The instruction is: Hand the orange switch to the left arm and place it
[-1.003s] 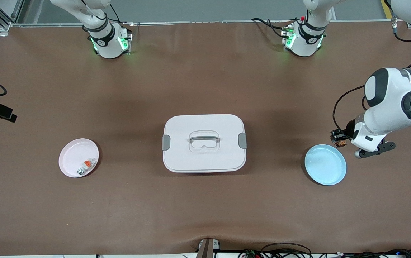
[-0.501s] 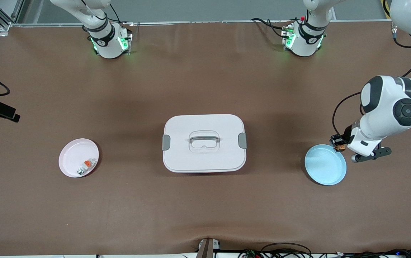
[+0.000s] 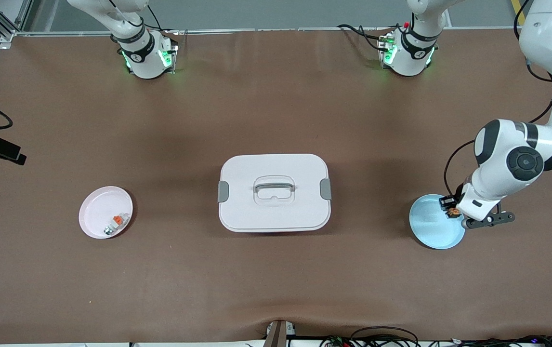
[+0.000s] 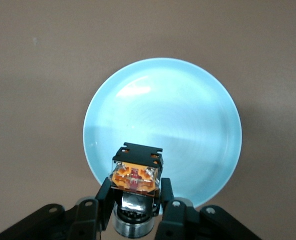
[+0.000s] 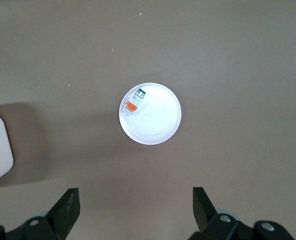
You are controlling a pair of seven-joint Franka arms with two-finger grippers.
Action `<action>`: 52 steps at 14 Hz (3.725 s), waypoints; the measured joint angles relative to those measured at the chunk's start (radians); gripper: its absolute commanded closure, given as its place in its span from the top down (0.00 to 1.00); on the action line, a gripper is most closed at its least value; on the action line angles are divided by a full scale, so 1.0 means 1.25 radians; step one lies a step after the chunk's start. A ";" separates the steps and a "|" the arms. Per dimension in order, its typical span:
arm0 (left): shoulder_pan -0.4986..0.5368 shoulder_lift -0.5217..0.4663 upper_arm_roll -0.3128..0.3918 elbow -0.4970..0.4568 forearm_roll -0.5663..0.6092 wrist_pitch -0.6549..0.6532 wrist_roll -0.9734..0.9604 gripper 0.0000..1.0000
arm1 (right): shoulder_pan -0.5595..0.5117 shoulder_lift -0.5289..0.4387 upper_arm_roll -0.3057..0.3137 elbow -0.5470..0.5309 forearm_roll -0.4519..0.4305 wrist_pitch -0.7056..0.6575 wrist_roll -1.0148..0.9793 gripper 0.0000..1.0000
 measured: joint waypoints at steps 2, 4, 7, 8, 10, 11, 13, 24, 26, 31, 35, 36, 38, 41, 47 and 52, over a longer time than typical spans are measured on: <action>0.000 0.043 0.000 0.034 0.027 0.006 0.000 0.15 | -0.001 0.000 -0.002 0.000 0.000 0.000 0.000 1.00; -0.001 0.074 0.000 0.058 0.040 0.008 0.000 1.00 | -0.003 0.000 -0.003 0.001 0.000 0.000 0.000 1.00; -0.002 0.086 -0.001 0.077 0.061 0.008 0.006 1.00 | -0.013 0.000 -0.003 0.001 0.001 0.000 0.000 1.00; -0.002 0.086 -0.002 0.084 0.062 0.008 0.009 1.00 | -0.015 -0.002 -0.003 0.002 0.001 0.000 0.000 1.00; -0.003 0.074 -0.005 0.100 0.063 0.005 0.013 1.00 | -0.016 -0.011 -0.002 0.002 0.003 -0.001 0.000 1.00; -0.002 0.055 -0.010 0.109 0.063 -0.011 0.015 1.00 | -0.015 -0.018 0.001 0.002 0.004 -0.004 0.000 1.00; 0.001 -0.006 -0.037 0.124 0.063 -0.092 0.019 1.00 | -0.015 -0.030 0.005 -0.002 0.007 -0.007 0.000 1.00; -0.002 -0.227 -0.109 0.347 -0.111 -0.625 0.107 1.00 | -0.015 -0.108 0.007 -0.121 0.024 0.044 0.000 1.00; -0.001 -0.260 -0.109 0.357 -0.142 -0.637 0.132 1.00 | -0.015 -0.131 0.008 -0.156 0.025 0.062 0.000 1.00; 0.002 -0.345 -0.109 0.359 -0.169 -0.665 0.213 1.00 | -0.015 -0.144 0.008 -0.172 0.025 0.068 0.000 1.00; 0.020 -0.379 -0.074 0.358 -0.235 -0.686 0.294 1.00 | -0.015 -0.144 0.009 -0.173 0.025 0.068 0.000 1.00; 0.003 -0.388 -0.034 0.355 -0.259 -0.688 0.320 1.00 | -0.014 -0.144 0.010 -0.173 0.025 0.068 0.000 1.00; -0.086 -0.408 0.079 0.341 -0.276 -0.694 0.352 1.00 | -0.011 -0.144 0.011 -0.173 0.025 0.068 -0.001 1.00; -0.230 -0.430 0.200 0.311 -0.280 -0.695 0.353 1.00 | -0.012 -0.144 0.009 -0.173 0.021 0.071 -0.074 1.00; -0.384 -0.450 0.316 0.267 -0.289 -0.685 0.350 1.00 | -0.014 -0.144 0.003 -0.173 0.020 0.076 -0.122 1.00; -0.385 -0.501 0.317 0.196 -0.308 -0.659 0.336 1.00 | -0.014 -0.145 0.004 -0.173 0.020 0.076 -0.095 1.00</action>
